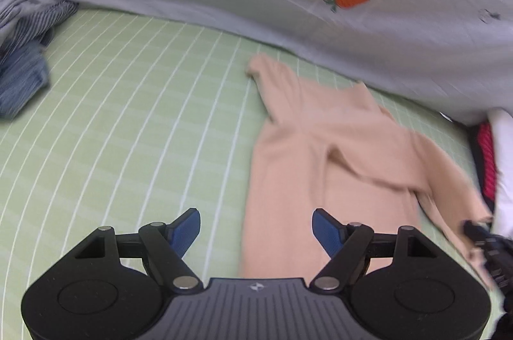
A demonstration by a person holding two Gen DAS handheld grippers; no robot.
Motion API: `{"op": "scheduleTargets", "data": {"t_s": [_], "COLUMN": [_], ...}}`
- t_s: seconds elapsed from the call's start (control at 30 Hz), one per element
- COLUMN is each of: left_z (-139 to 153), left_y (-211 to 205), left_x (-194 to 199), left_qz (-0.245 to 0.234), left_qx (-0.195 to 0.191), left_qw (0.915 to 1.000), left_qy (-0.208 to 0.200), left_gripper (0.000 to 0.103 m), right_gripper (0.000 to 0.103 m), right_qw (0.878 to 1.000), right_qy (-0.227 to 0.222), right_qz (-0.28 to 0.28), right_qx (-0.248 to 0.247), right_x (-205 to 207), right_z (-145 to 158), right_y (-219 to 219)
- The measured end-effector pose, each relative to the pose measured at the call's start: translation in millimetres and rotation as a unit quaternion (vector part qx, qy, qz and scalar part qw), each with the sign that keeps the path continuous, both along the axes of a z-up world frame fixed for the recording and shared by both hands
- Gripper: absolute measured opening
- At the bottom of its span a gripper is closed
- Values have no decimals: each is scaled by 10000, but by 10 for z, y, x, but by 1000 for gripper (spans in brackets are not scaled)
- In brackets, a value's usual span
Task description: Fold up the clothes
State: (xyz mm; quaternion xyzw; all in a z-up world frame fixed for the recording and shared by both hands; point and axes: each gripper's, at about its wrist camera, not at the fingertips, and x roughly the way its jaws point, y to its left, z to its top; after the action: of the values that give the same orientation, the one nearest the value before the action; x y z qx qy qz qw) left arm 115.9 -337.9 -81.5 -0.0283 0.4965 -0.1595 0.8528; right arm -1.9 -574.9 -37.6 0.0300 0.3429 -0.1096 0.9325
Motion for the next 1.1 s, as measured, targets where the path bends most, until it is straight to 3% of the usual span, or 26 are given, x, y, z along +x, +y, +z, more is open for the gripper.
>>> {"op": "scheduleTargets", "data": {"t_s": [0.17, 0.23, 0.27, 0.3, 0.33, 0.4, 0.43, 0.87, 0.97, 1.03, 1.1], "left_z": [46, 45, 47, 50, 53, 44, 17, -421, -544, -597, -611], "left_y": [174, 174, 166, 158, 148, 86, 30, -843, -979, -1048, -1078], "left_x": [-600, -737, -789, -841, -888, -929, -940, -860, -784, -771, -782], "left_qz": [23, 35, 42, 50, 61, 77, 43, -691, -653, -713, -744], "left_qx": [-43, -13, 5, 24, 32, -10, -1, 176, 231, 276, 274], "left_qw": [10000, 10000, 10000, 10000, 9999, 9999, 9999, 9968, 9964, 9956, 9953], "left_qy": [55, 71, 72, 73, 74, 82, 101, 351, 493, 551, 551], "left_gripper": [78, 78, 78, 78, 78, 78, 78, 74, 52, 17, 9], "right_gripper": [10, 36, 58, 69, 73, 97, 102, 103, 103, 103, 103], "right_qw": [9966, 9941, 9942, 9950, 9959, 9973, 9976, 9813, 9785, 9774, 9767], "right_qy": [396, 543, 565, 547, 502, 420, 394, 1048, 1121, 1120, 1130], "right_qz": [626, 790, 777, 702, 593, 324, 184, -1285, -1467, -1552, -1595], "right_qx": [355, 506, 492, 463, 459, 511, 534, 981, 920, 900, 889], "right_x": [-321, -455, -520, -579, -635, -744, -798, -1514, -1567, -1612, -1651], "right_z": [-190, -251, -256, -240, -214, -181, -176, -545, -607, -619, -621], "right_y": [606, 705, 720, 710, 672, 569, 509, -354, -465, -513, -543]}}
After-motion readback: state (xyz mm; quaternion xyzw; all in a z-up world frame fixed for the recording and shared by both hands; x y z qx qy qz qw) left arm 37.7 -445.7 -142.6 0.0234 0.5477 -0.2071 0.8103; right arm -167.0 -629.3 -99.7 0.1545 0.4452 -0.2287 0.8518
